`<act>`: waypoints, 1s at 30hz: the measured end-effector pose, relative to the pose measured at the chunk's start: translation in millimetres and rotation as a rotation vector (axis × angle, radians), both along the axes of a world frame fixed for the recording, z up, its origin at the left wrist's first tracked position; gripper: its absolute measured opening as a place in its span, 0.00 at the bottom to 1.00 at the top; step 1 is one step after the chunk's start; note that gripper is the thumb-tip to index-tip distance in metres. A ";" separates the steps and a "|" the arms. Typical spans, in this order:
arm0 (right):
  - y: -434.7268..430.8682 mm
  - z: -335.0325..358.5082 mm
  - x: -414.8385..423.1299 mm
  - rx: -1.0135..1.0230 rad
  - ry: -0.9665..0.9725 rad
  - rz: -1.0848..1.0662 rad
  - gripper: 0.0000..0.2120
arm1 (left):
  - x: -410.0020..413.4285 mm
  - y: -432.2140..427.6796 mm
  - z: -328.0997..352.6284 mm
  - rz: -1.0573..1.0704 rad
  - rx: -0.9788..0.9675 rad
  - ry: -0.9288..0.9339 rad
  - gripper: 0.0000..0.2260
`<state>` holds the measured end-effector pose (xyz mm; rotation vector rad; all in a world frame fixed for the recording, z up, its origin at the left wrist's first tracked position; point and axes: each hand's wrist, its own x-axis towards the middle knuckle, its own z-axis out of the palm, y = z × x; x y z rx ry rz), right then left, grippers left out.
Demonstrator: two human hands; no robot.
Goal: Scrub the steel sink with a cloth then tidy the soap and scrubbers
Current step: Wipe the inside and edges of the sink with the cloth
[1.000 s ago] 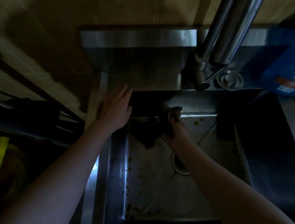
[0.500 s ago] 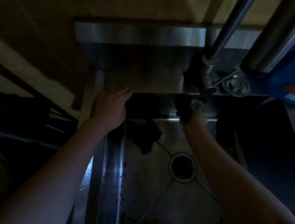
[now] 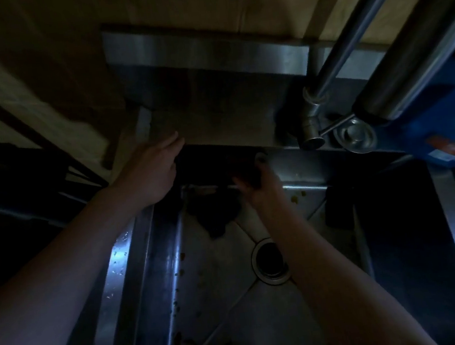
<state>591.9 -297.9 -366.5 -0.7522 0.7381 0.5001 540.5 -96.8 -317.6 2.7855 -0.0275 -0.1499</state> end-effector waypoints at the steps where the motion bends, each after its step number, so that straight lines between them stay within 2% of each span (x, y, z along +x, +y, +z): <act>1: -19.0 6.9 1.3 -0.044 -0.040 -0.015 0.15 | 0.4 -1.9 -0.7 0.006 0.001 0.007 0.24; 3: -64.9 14.3 4.8 -0.292 -0.172 0.084 0.18 | 1.5 -6.9 -2.4 0.012 0.006 0.017 0.24; 5: -98.5 20.4 4.8 -0.492 -0.215 0.170 0.16 | 2.9 -13.9 -3.8 0.011 0.005 0.019 0.24; 6: -115.0 17.2 10.2 -0.482 -0.186 0.167 0.16 | 3.8 -18.0 -4.2 0.013 0.003 0.019 0.24; 9: -145.7 17.6 19.9 -0.284 -0.079 -0.160 0.18 | 6.7 -33.2 -5.3 -0.011 0.004 0.008 0.25; 10: -149.8 13.2 26.6 -0.283 -0.097 -0.206 0.19 | 7.8 -38.5 -5.9 -0.025 0.022 0.002 0.25; 12: -140.7 12.5 34.5 -0.245 0.030 -0.329 0.19 | 10.6 -47.6 -6.4 -0.031 0.066 -0.004 0.25; 14: -120.5 10.9 34.5 -0.298 0.110 -0.324 0.12 | 12.6 -54.8 -7.6 -0.022 0.106 -0.001 0.25; 16: -102.3 4.7 25.5 -0.259 0.071 -0.247 0.09 | 13.3 -59.6 -9.9 -0.010 0.125 0.015 0.25; 18: -80.7 1.5 16.7 -0.183 0.027 -0.124 0.13 | 12.7 -62.1 -11.7 0.002 0.133 0.037 0.26; 22: -57.7 9.2 10.3 -0.144 0.053 -0.041 0.17 | 12.7 -66.4 -11.9 0.029 0.129 0.062 0.27; 24: -73.6 8.4 11.8 -0.096 0.027 -0.060 0.18 | 13.8 -69.8 -10.9 0.041 0.139 0.055 0.27; 28: -132.7 12.6 30.8 -0.042 0.058 -0.266 0.20 | 16.6 -79.5 -9.3 0.065 0.187 0.042 0.26; 30: -167.9 17.0 40.0 -0.220 0.085 -0.311 0.19 | 18.3 -85.1 -8.6 0.079 0.195 0.026 0.26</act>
